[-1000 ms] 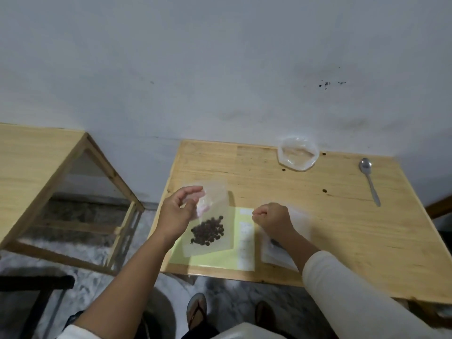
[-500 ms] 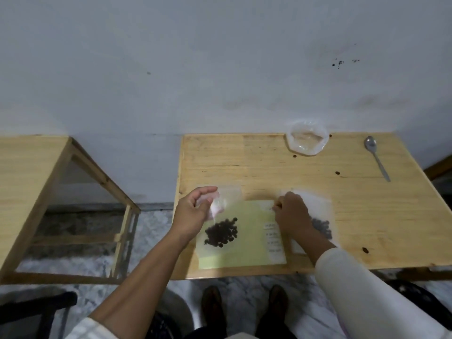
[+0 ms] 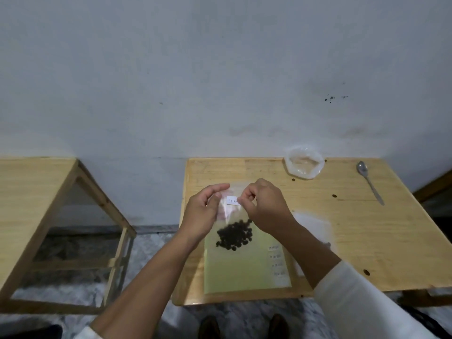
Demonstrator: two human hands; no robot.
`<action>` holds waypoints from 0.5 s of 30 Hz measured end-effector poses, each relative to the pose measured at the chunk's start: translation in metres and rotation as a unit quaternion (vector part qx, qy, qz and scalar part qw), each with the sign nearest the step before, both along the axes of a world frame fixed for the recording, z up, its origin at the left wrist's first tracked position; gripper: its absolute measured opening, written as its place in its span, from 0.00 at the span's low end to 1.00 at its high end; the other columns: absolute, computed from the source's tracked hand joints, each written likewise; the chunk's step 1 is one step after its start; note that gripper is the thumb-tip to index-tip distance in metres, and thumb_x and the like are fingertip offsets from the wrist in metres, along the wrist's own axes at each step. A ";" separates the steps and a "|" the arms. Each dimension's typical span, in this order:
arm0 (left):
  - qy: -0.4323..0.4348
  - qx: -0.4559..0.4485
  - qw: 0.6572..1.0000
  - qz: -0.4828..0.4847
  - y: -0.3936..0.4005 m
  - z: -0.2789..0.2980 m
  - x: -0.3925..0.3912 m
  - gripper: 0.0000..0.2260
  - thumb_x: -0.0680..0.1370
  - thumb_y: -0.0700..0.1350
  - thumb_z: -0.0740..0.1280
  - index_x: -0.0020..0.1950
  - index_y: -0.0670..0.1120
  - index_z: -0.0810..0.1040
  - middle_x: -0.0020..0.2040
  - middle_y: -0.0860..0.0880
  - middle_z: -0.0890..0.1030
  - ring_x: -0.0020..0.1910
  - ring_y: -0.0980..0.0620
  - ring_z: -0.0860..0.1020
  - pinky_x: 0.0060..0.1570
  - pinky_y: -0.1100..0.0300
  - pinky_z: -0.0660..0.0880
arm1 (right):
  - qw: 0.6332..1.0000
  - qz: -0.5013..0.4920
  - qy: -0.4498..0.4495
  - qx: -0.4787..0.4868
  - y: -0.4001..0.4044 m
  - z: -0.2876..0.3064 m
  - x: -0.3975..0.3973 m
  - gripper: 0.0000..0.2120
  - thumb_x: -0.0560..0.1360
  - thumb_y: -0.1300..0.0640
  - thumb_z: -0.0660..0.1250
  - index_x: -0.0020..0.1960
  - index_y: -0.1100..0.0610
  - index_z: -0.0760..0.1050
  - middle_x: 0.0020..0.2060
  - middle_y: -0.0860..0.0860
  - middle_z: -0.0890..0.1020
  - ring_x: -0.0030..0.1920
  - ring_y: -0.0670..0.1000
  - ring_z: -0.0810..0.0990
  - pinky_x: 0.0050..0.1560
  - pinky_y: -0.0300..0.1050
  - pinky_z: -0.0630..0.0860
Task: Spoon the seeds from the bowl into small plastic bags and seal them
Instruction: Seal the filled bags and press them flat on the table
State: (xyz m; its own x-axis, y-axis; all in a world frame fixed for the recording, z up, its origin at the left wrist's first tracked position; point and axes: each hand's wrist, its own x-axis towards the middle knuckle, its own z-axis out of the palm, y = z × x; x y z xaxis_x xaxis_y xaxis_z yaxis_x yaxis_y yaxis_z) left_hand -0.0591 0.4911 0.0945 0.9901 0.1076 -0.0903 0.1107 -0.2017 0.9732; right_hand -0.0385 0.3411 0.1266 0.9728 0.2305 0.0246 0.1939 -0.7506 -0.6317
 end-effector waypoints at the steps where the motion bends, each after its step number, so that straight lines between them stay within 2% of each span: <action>1: -0.004 -0.002 1.000 -0.002 0.001 0.002 0.001 0.13 0.81 0.41 0.58 0.57 0.53 0.80 0.49 0.37 0.77 0.31 0.58 0.74 0.35 0.68 0.66 | 1.000 0.003 0.000 -0.006 0.000 0.002 0.000 0.08 0.75 0.56 0.65 0.37 0.55 0.72 0.42 0.51 0.74 0.45 0.48 0.70 0.44 0.40 0.62; 3: -0.005 -0.012 1.000 -0.006 0.001 0.005 0.002 0.13 0.81 0.41 0.58 0.56 0.54 0.80 0.37 0.43 0.75 0.27 0.63 0.70 0.33 0.69 0.66 | 1.000 0.007 0.000 -0.019 0.001 0.006 0.002 0.08 0.75 0.56 0.65 0.38 0.55 0.72 0.42 0.51 0.73 0.46 0.48 0.69 0.44 0.40 0.61; 4: -0.005 -0.014 1.000 -0.010 0.001 0.006 0.002 0.13 0.81 0.41 0.58 0.55 0.55 0.80 0.32 0.50 0.73 0.27 0.63 0.70 0.32 0.70 0.66 | 1.000 0.009 -0.001 -0.024 0.001 0.008 0.003 0.08 0.75 0.56 0.65 0.38 0.55 0.72 0.42 0.51 0.73 0.46 0.48 0.69 0.45 0.40 0.62; 5: -0.006 -0.016 1.000 -0.014 0.001 0.007 0.003 0.13 0.81 0.42 0.58 0.55 0.56 0.79 0.31 0.56 0.73 0.27 0.64 0.70 0.32 0.71 0.66 | 1.000 0.010 -0.002 -0.028 0.002 0.010 0.004 0.08 0.75 0.56 0.65 0.38 0.55 0.72 0.42 0.51 0.73 0.47 0.48 0.69 0.45 0.40 0.62; 8: -0.008 -0.027 0.999 -0.015 0.000 0.011 0.003 0.11 0.81 0.45 0.59 0.56 0.55 0.80 0.33 0.61 0.76 0.30 0.65 0.71 0.35 0.70 0.67 | 0.999 0.010 -0.007 -0.036 0.004 0.013 0.006 0.08 0.76 0.56 0.64 0.38 0.55 0.72 0.43 0.51 0.73 0.47 0.49 0.70 0.45 0.40 0.62; 9: -0.009 -0.033 0.999 -0.016 -0.001 0.012 0.004 0.10 0.80 0.46 0.61 0.55 0.56 0.80 0.37 0.62 0.78 0.34 0.66 0.73 0.39 0.69 0.69 | 0.999 0.010 -0.007 -0.036 0.005 0.014 0.007 0.08 0.76 0.56 0.64 0.38 0.55 0.72 0.43 0.51 0.73 0.48 0.50 0.70 0.46 0.40 0.63; 12: -0.012 -0.034 0.999 -0.017 -0.003 0.013 0.004 0.08 0.76 0.48 0.67 0.54 0.58 0.79 0.51 0.64 0.80 0.55 0.66 0.74 0.55 0.64 0.71 | 0.999 0.010 -0.007 -0.043 0.005 0.015 0.007 0.08 0.76 0.55 0.64 0.39 0.55 0.71 0.43 0.51 0.73 0.49 0.50 0.70 0.46 0.40 0.63; 15: -0.033 -0.023 0.999 0.000 -0.004 0.012 0.004 0.10 0.76 0.44 0.68 0.51 0.59 0.79 0.49 0.66 0.81 0.57 0.68 0.74 0.59 0.64 0.69 | 0.999 0.004 -0.013 -0.051 0.007 0.013 0.008 0.07 0.76 0.55 0.64 0.40 0.55 0.72 0.43 0.50 0.72 0.48 0.49 0.69 0.46 0.40 0.63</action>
